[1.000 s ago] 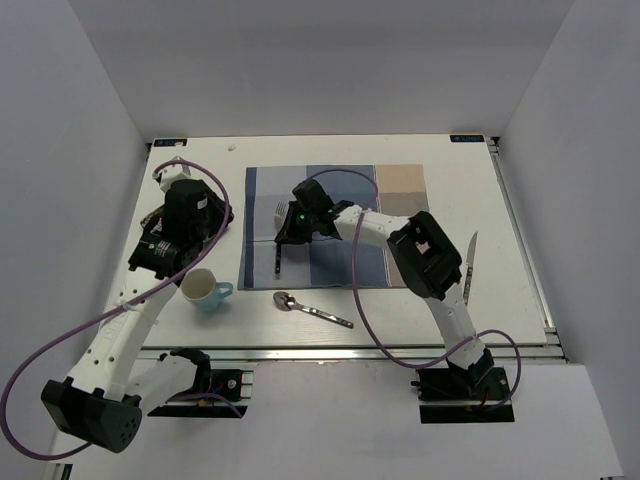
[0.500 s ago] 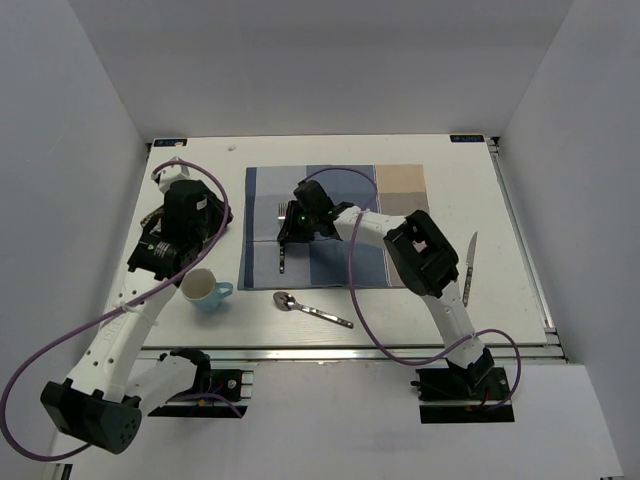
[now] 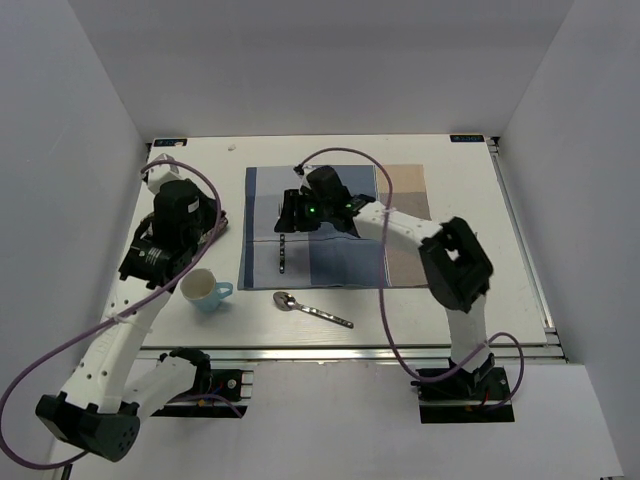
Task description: Set the dinner table for one person
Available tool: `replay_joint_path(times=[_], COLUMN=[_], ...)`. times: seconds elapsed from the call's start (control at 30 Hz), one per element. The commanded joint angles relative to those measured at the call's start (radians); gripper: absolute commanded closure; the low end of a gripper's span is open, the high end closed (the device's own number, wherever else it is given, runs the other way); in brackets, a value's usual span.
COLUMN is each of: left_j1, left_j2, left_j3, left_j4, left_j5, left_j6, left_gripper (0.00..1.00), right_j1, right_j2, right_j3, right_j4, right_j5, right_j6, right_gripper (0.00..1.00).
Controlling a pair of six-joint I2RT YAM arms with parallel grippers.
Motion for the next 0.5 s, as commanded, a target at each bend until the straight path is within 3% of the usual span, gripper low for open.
replay_joint_path(times=[0.0, 0.07, 0.1, 0.17, 0.2, 0.23, 0.33, 0.47], left_j1=[0.004, 0.004, 0.004, 0.004, 0.006, 0.006, 0.006, 0.006], left_j2=[-0.057, -0.064, -0.071, -0.077, -0.083, -0.086, -0.097, -0.106], left_j3=[0.040, 0.043, 0.043, 0.041, 0.037, 0.029, 0.021, 0.012], left_j4=[0.028, 0.040, 0.043, 0.048, 0.051, 0.059, 0.065, 0.065], left_j5=[-0.026, -0.026, -0.027, -0.034, -0.034, -0.037, -0.035, -0.018], left_j6=[0.026, 0.031, 0.034, 0.034, 0.034, 0.034, 0.025, 0.005], left_gripper=[1.00, 1.00, 1.00, 0.95, 0.83, 0.77, 0.63, 0.61], right_j1=[-0.001, -0.002, -0.001, 0.025, 0.032, 0.041, 0.056, 0.117], right_j2=[-0.185, -0.268, -0.292, -0.349, -0.351, -0.348, -0.319, -0.276], right_j3=[-0.108, -0.234, -0.278, -0.391, -0.406, -0.401, -0.348, -0.314], right_j4=[0.129, 0.188, 0.200, 0.229, 0.216, 0.173, 0.103, 0.194], right_j5=[-0.273, -0.516, -0.568, -0.553, -0.585, -0.614, -0.712, -0.727], right_j6=[-0.316, -0.514, -0.709, -0.841, -0.986, -1.054, -1.102, -1.084], right_gripper=[0.44, 0.31, 0.11, 0.11, 0.11, 0.11, 0.16, 0.21])
